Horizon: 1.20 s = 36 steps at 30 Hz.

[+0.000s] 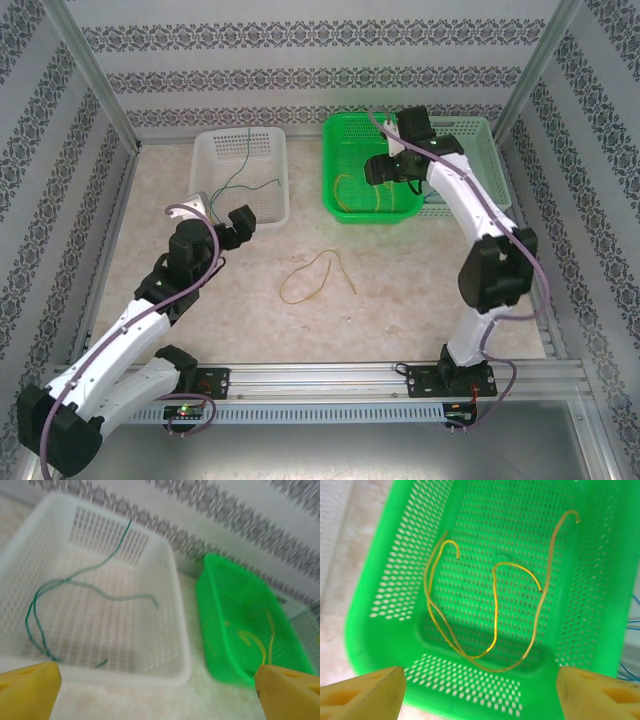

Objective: Untangle the cables

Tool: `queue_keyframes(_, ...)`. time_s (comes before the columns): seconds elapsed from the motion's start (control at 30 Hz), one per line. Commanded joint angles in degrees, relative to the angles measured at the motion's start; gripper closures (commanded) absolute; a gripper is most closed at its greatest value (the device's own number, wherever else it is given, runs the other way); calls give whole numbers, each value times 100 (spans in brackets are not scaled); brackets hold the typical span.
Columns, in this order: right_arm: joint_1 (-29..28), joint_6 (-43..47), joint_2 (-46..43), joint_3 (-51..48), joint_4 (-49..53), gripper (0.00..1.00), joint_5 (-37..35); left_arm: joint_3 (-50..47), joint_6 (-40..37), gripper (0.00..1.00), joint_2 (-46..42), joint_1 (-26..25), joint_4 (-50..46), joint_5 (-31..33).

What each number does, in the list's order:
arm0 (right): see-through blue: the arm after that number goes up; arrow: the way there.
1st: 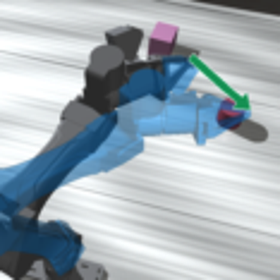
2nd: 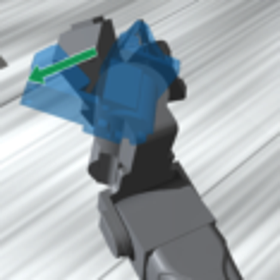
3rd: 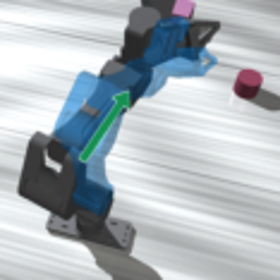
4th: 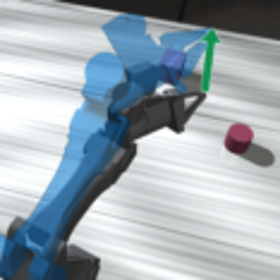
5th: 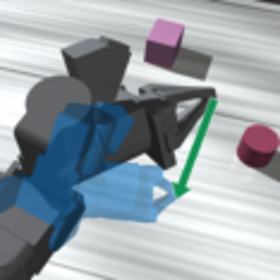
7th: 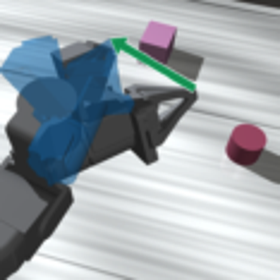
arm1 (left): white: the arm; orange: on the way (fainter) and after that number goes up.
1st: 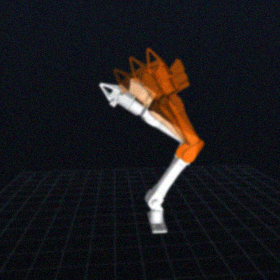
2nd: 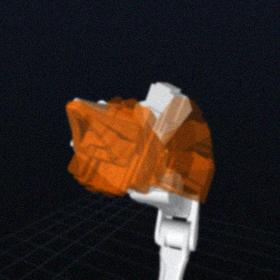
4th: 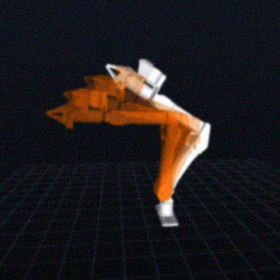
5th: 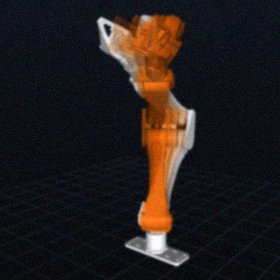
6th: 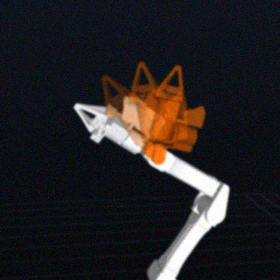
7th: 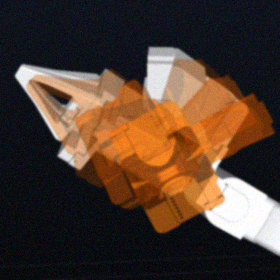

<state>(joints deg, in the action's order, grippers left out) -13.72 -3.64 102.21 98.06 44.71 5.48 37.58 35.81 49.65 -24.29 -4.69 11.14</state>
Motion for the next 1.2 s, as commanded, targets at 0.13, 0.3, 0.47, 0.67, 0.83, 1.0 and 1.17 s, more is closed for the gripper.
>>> queue_keyframes(0.13, -262, -640, -1206, -1378, -655, 20, 361, -479, 359, 3, 439, 14, -779, -984)
queue_keyframes(0.3, -571, -1113, -1953, -2678, -1388, 25, 756, -755, 510, 12, 990, -26, -505, -1721)
queue_keyframes(0.47, -1093, -1455, -2256, -3607, -1496, 29, 774, -715, 346, 15, 1481, -168, -309, -2125)
queue_keyframes(0.67, -1783, -2011, -2033, -4620, -2083, 33, 684, -521, 182, 19, 2396, -423, -71, -2513)
queue_keyframes(0.83, -2266, -2246, -1421, -4681, -2341, 33, 419, -449, 316, 23, 2798, -603, 213, -2434)
queue_keyframes(1.0, -2438, -2178, -832, -4489, -2380, 34, 112, -400, 260, 31, 2881, -692, 240, -2250)
queue_keyframes(1.17, -2452, -2122, -653, -4439, -2310, 35, -391, -406, 257, 30, 2764, -717, 106, -2128)
